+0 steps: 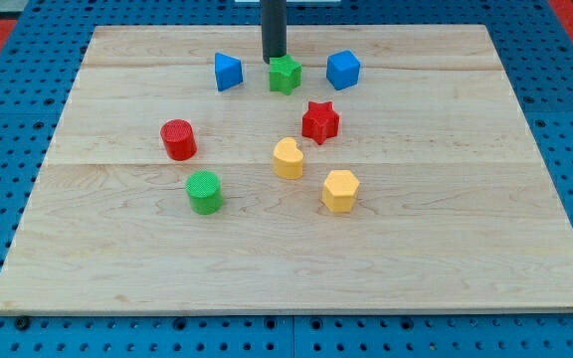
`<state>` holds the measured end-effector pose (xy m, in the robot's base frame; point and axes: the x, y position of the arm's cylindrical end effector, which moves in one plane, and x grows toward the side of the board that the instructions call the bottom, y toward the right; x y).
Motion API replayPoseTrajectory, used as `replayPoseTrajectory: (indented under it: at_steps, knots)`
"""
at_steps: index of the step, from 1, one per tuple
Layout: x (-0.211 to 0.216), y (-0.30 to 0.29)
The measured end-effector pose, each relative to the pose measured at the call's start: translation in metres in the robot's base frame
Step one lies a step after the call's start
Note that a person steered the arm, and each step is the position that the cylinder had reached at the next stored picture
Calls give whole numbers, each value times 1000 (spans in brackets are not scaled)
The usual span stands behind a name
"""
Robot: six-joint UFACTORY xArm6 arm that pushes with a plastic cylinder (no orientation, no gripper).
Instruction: Push the red star slightly towards the green star
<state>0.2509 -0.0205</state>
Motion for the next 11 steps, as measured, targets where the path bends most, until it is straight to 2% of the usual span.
replayPoseTrajectory:
  at_steps: [1,2,3,4,5,6,8,9,11]
  knots:
    - [-23,21]
    - [-23,73]
    - [-8,168]
    - [67,185]
    - [98,193]
    - [121,195]
    - [155,116]
    - [155,81]
    - [137,75]
